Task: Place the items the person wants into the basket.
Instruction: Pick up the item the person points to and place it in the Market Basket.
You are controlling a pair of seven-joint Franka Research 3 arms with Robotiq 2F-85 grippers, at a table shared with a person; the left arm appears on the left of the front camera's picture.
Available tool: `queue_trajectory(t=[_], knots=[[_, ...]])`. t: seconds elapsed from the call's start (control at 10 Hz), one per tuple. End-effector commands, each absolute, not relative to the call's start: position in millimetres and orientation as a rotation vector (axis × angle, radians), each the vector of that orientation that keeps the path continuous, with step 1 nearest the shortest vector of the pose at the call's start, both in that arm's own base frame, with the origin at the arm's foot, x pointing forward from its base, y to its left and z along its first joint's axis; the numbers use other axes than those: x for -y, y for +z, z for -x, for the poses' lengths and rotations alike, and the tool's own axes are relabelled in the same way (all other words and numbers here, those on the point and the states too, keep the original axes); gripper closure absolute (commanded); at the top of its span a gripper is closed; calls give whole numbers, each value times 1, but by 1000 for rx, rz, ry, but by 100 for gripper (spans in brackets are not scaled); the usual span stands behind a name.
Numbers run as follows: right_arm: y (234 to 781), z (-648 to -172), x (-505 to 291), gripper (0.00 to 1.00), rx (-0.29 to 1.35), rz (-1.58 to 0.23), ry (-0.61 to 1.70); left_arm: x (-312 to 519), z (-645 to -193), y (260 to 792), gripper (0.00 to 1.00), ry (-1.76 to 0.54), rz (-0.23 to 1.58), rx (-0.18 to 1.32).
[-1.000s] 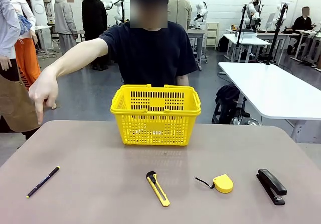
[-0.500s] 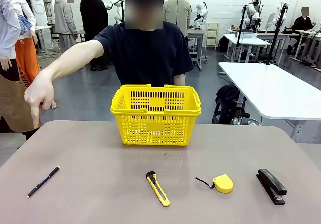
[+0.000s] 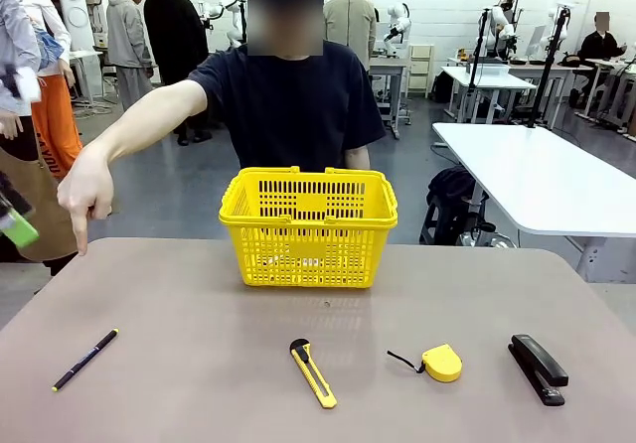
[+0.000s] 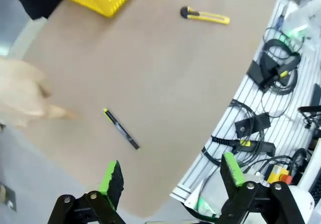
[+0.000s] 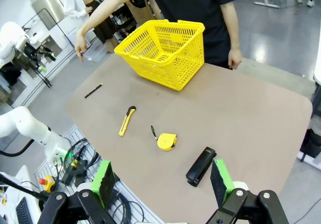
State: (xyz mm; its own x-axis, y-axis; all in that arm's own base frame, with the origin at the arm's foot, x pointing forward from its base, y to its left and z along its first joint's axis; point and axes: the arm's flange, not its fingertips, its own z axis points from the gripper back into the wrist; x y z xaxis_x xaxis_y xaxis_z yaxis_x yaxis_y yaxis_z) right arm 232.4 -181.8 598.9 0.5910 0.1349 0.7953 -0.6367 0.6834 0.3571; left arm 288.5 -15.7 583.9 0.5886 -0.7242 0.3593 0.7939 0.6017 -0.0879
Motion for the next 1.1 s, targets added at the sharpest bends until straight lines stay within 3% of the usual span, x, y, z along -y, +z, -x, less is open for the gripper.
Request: queue_trajectory(t=[0.0,0.5,1.0], knots=[[598,-234,182,0,840,-706,506,28,-286,561,0,-832,183,257],[598,-234,182,0,840,-706,506,37,-306,480,0,-765,-85,309],[598,-234,182,0,840,-706,506,34,-350,422,0,-684,-39,173]])
